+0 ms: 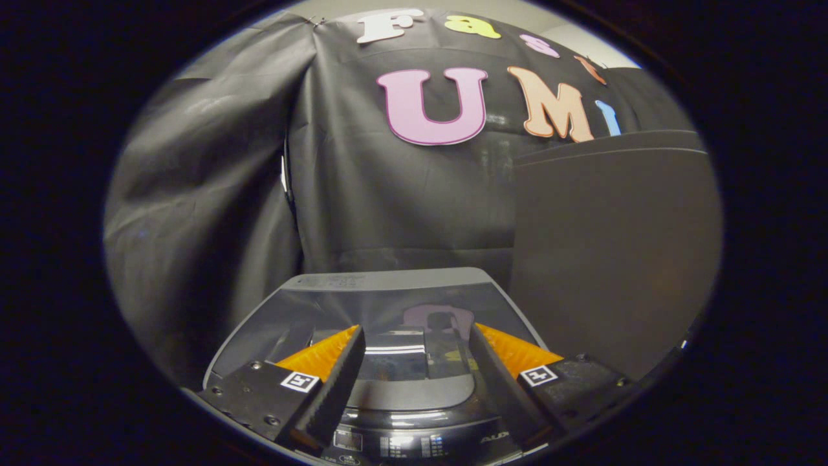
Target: Put the clothes into the washing machine and then close the washing machine lid.
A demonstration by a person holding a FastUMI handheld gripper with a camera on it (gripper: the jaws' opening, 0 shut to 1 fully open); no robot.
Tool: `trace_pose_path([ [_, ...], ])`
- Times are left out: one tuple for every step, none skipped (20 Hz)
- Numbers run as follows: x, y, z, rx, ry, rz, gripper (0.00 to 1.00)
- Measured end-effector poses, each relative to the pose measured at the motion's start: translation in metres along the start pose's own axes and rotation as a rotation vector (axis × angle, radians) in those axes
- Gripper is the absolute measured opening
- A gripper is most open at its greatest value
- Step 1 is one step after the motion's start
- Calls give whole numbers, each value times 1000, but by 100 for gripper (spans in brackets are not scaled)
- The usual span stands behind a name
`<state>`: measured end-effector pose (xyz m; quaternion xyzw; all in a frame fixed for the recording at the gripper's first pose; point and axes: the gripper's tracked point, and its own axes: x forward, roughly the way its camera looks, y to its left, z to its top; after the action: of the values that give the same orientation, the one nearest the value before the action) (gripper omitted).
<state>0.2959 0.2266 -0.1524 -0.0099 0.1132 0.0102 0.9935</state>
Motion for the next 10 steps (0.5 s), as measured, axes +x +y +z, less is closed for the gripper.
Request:
trace_pose_path([
  [-5, -1, 3, 4, 1, 0, 97],
  [-13, -2, 6, 8, 0, 1, 97],
  [-21, -4, 11, 10, -6, -4, 97],
  [-29, -6, 16, 11, -9, -6, 97],
  [-36, -8, 21, 14, -11, -7, 97],
  [-44, -9, 25, 16, -14, -2, 97],
  [-50, -10, 29, 15, -16, 1, 97],
  [-58, -10, 33, 7, -18, 4, 97],
  [-67, -11, 37, -11, -26, 4, 97],
  [-77, -13, 42, -29, -35, 4, 97],
])
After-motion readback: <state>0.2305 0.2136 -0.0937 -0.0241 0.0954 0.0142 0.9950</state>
